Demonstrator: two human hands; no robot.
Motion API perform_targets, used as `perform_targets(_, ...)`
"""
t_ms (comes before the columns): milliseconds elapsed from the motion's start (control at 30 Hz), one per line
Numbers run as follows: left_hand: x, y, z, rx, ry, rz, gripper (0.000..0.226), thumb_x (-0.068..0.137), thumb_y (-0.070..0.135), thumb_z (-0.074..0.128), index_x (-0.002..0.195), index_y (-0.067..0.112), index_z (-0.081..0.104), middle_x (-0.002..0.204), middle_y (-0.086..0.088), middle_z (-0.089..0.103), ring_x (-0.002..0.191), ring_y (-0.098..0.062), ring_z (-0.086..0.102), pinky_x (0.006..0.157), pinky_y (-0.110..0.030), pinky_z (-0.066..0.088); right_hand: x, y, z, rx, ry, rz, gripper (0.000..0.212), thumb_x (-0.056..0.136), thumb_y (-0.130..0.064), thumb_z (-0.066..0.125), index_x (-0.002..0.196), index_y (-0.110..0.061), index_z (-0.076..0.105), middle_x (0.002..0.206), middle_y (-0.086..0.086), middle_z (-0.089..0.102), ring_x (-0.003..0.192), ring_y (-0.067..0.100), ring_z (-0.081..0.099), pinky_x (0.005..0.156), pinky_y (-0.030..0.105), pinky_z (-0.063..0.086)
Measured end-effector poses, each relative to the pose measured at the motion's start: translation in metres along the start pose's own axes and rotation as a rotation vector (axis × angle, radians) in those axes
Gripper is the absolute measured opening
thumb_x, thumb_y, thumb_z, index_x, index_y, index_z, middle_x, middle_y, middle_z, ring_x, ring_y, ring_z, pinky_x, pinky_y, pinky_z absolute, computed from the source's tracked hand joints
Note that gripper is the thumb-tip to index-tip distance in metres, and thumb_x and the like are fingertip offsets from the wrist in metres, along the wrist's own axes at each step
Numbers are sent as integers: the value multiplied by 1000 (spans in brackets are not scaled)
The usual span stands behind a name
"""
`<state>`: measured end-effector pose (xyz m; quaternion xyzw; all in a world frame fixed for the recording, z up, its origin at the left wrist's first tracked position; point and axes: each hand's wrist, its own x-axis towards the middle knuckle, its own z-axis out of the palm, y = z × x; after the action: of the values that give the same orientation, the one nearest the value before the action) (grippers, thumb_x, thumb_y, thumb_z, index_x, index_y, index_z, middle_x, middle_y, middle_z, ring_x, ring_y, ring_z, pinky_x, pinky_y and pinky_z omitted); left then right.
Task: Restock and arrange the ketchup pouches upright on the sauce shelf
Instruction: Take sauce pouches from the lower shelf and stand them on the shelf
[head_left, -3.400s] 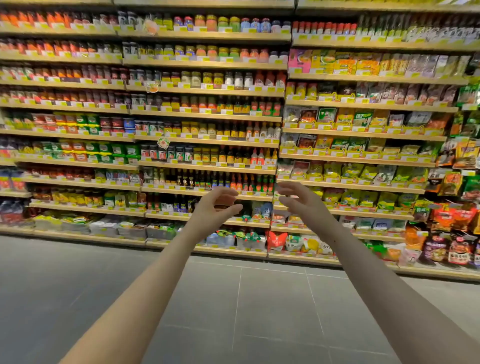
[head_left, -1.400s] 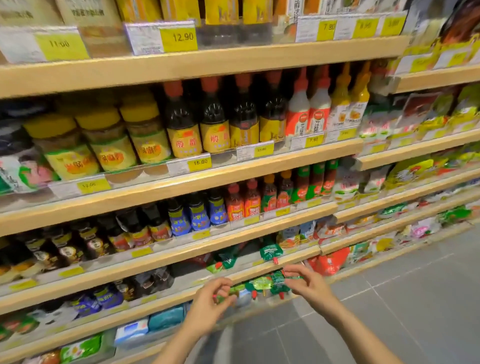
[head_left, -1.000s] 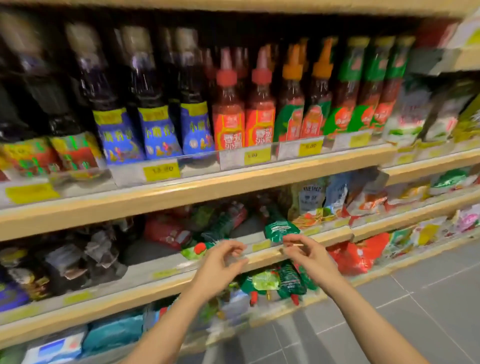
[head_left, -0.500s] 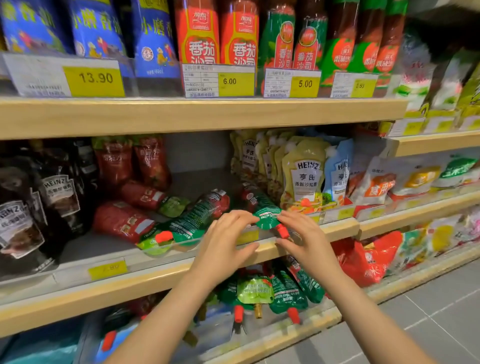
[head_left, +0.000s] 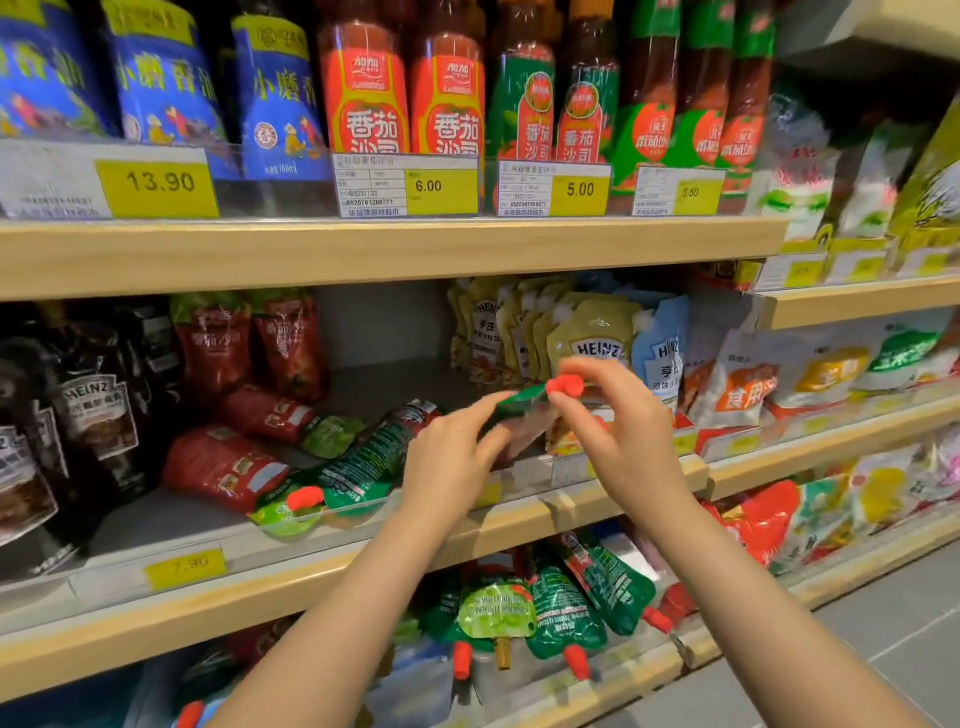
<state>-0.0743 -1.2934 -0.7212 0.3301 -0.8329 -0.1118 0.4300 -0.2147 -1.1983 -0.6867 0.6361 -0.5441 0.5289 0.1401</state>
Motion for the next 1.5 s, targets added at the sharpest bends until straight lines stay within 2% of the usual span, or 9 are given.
perform_targets(67, 11, -1, -2, -30, 74, -111, 33, 88, 53, 44, 86, 26, 63, 72, 0, 68, 72, -25, 63, 55, -34, 42, 2, 2, 7, 85, 76, 160, 46, 85, -30, 63, 127, -21, 47, 121, -7, 50, 114, 0, 45, 93, 11, 38)
perform_targets(167, 26, -7, -5, -194, -14, -292, 39, 87, 56, 42, 81, 21, 60, 78, -8, 67, 83, -32, 61, 69, -39, 51, -4, 10, 27, 134, -84, 456, 71, 83, -34, 65, 142, -21, 27, 146, -3, 35, 133, 10, 33, 105, 25, 32)
perform_targets(267, 31, -9, -7, -264, -68, -316, 33, 88, 45, 50, 76, 15, 58, 79, -14, 66, 84, -35, 61, 73, -47, 54, -9, 14, 50, 169, -205, 544, 70, 82, -31, 67, 140, -18, 31, 135, 0, 49, 125, 16, 46, 98, 28, 40)
perform_targets(400, 11, -35, -30, -101, -126, -233, 29, 86, 42, 57, 110, 29, 63, 109, 2, 69, 98, -13, 63, 88, -33, 51, -15, 14, 66, -59, -213, 583, 71, 72, -39, 73, 128, -16, 37, 116, 2, 60, 106, 22, 58, 84, 41, 52)
perform_targets(533, -11, -87, -76, 293, -285, -182, 39, 88, 34, 57, 127, 33, 53, 143, 3, 45, 129, -16, 43, 108, -31, 33, -10, 5, 80, -276, -220, 561, 73, 64, -39, 80, 116, -11, 36, 109, 8, 54, 100, 31, 57, 76, 40, 51)
perform_targets(833, -30, -111, -96, 224, -382, -372, 41, 83, 41, 61, 123, 44, 53, 135, 6, 52, 118, -12, 51, 98, -25, 39, 39, 11, 133, -278, -303, 782, 92, 71, -28, 78, 136, -6, 17, 140, 16, 36, 121, 38, 48, 92, 43, 44)
perform_targets(1233, -29, -117, -93, 228, -322, -436, 44, 76, 48, 65, 119, 47, 54, 133, 7, 51, 115, -12, 50, 93, -25, 39, 52, 32, 156, -277, -226, 715, 84, 75, -29, 74, 132, 0, 19, 135, 22, 38, 115, 44, 51, 91, 47, 45)
perform_targets(1400, -30, -112, -96, 224, -396, -491, 61, 72, 63, 61, 128, 46, 44, 136, 5, 49, 118, -15, 48, 95, -30, 41, 42, 16, 141, -238, -346, 753, 92, 74, -38, 73, 138, -3, 16, 138, 21, 33, 119, 40, 46, 92, 42, 43)
perform_targets(1500, -26, -112, -98, 204, -437, -444, 57, 77, 50, 63, 130, 42, 43, 134, 4, 53, 116, -15, 50, 101, -31, 39, 17, -1, 128, -139, -502, 527, 78, 75, -44, 69, 137, -20, 29, 134, 11, 44, 117, 32, 50, 93, 40, 45)
